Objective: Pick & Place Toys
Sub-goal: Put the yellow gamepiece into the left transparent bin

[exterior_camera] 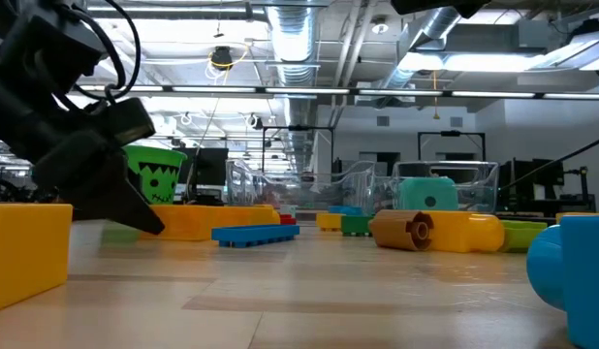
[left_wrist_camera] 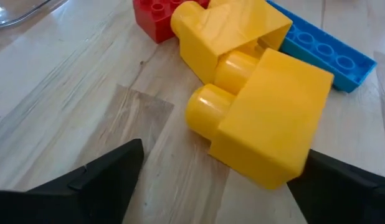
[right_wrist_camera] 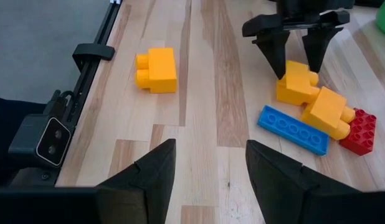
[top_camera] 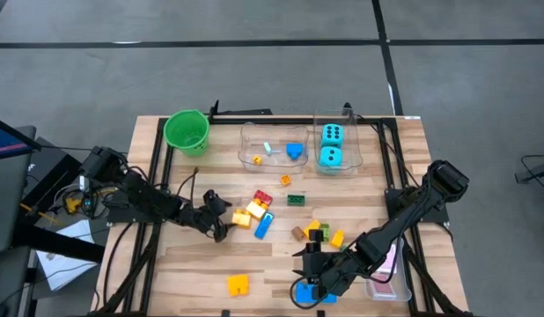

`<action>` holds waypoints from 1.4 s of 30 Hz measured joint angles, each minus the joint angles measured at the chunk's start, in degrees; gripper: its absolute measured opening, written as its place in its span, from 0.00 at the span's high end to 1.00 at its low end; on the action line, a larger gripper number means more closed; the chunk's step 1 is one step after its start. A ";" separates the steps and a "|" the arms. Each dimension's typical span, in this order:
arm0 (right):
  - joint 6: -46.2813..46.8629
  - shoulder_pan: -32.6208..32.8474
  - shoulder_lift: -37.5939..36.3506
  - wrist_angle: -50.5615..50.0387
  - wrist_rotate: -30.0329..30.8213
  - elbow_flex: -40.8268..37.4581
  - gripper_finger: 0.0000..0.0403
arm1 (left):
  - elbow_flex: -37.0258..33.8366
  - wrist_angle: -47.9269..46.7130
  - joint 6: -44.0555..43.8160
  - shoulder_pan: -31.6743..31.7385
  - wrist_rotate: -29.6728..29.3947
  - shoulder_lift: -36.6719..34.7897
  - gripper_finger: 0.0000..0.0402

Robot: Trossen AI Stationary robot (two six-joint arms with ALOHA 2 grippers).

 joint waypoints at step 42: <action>0.04 0.02 0.00 -0.02 -0.09 0.00 0.54 | 0.21 3.79 6.88 -4.78 -7.26 -16.09 1.00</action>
